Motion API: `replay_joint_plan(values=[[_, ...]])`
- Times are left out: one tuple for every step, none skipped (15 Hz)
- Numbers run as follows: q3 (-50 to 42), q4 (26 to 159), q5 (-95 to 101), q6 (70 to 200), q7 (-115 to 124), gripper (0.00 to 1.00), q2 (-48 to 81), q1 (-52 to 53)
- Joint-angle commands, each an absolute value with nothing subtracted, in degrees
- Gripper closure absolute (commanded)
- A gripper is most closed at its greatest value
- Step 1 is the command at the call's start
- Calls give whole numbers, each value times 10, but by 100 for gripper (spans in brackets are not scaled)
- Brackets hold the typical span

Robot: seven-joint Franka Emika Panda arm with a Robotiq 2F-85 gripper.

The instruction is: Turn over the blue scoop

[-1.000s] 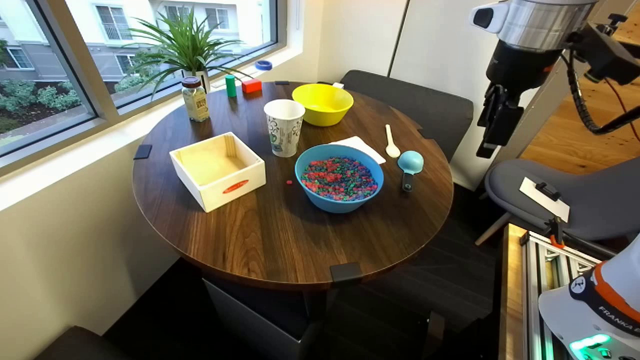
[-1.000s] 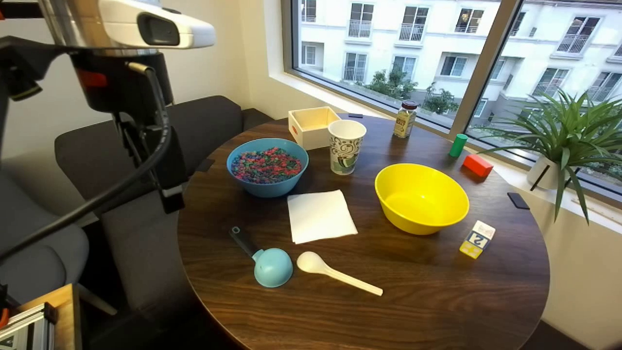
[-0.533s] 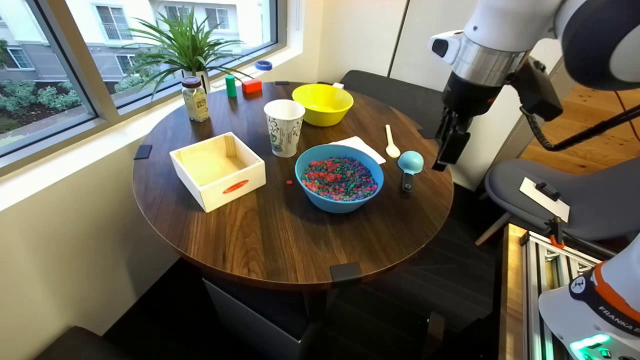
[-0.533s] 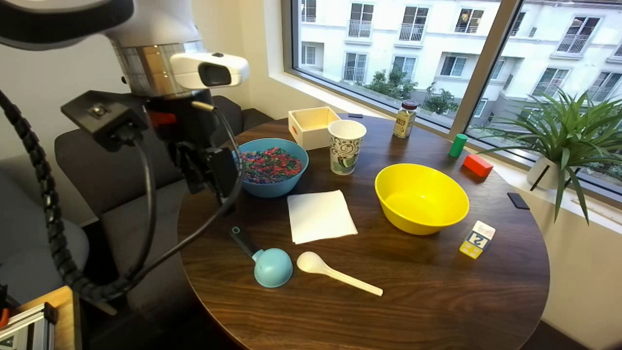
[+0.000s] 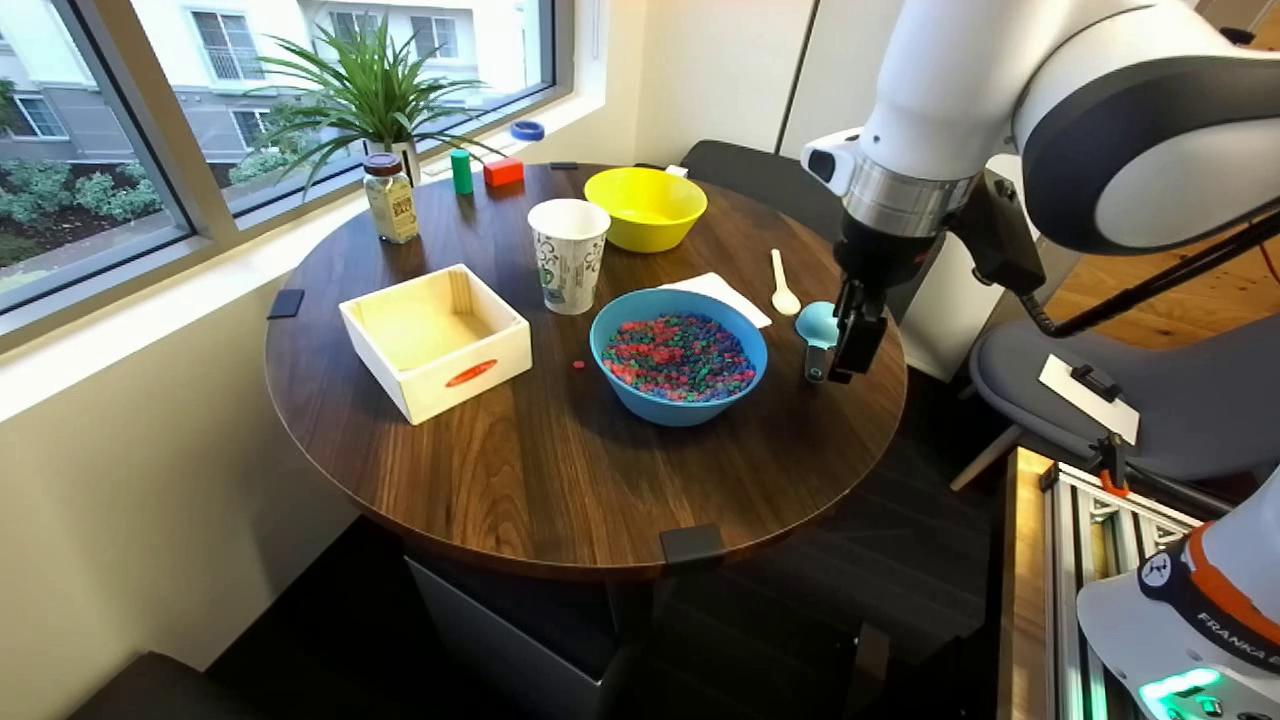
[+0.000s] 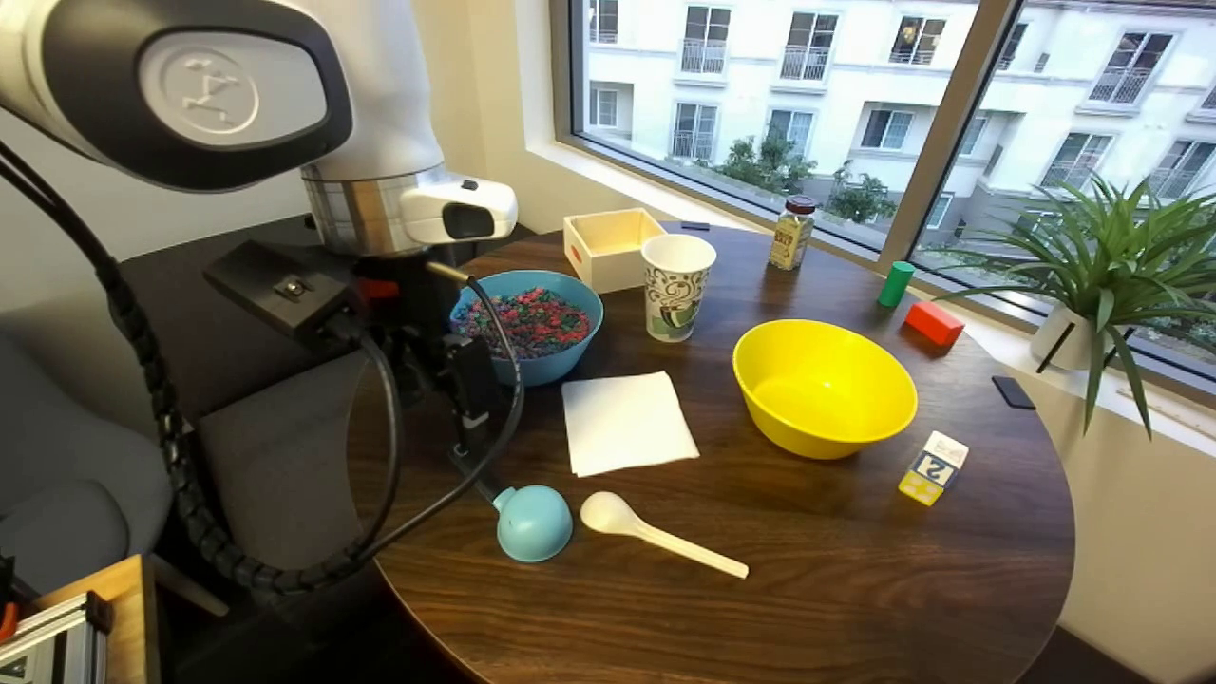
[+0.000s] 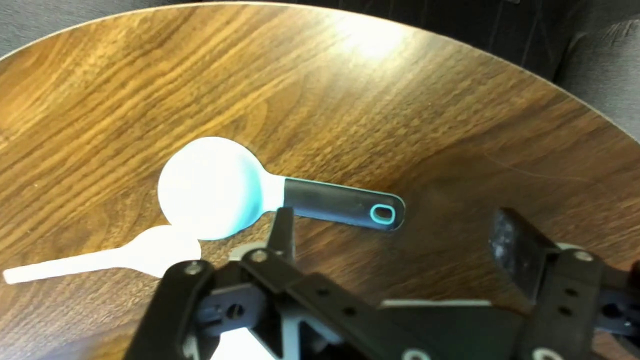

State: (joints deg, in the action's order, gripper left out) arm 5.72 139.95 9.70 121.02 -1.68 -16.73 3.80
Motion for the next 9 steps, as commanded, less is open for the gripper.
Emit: replay_joint_plan(values=[[64, 1401, 128, 1218, -6, 0, -143, 38], [67, 1401, 143, 1216, 1, 0, -137, 37], [69, 1400, 155, 1215, 6, 0, -132, 37], [72, 1399, 170, 1214, 13, 0, -126, 37], [74, 1398, 183, 1213, 19, 0, -121, 37], [76, 1397, 194, 1213, 26, 0, -117, 37], [77, 1397, 204, 1213, 32, 0, -114, 38], [79, 1396, 213, 1213, 38, 0, -111, 39], [80, 1395, 221, 1212, 42, 0, -108, 39]])
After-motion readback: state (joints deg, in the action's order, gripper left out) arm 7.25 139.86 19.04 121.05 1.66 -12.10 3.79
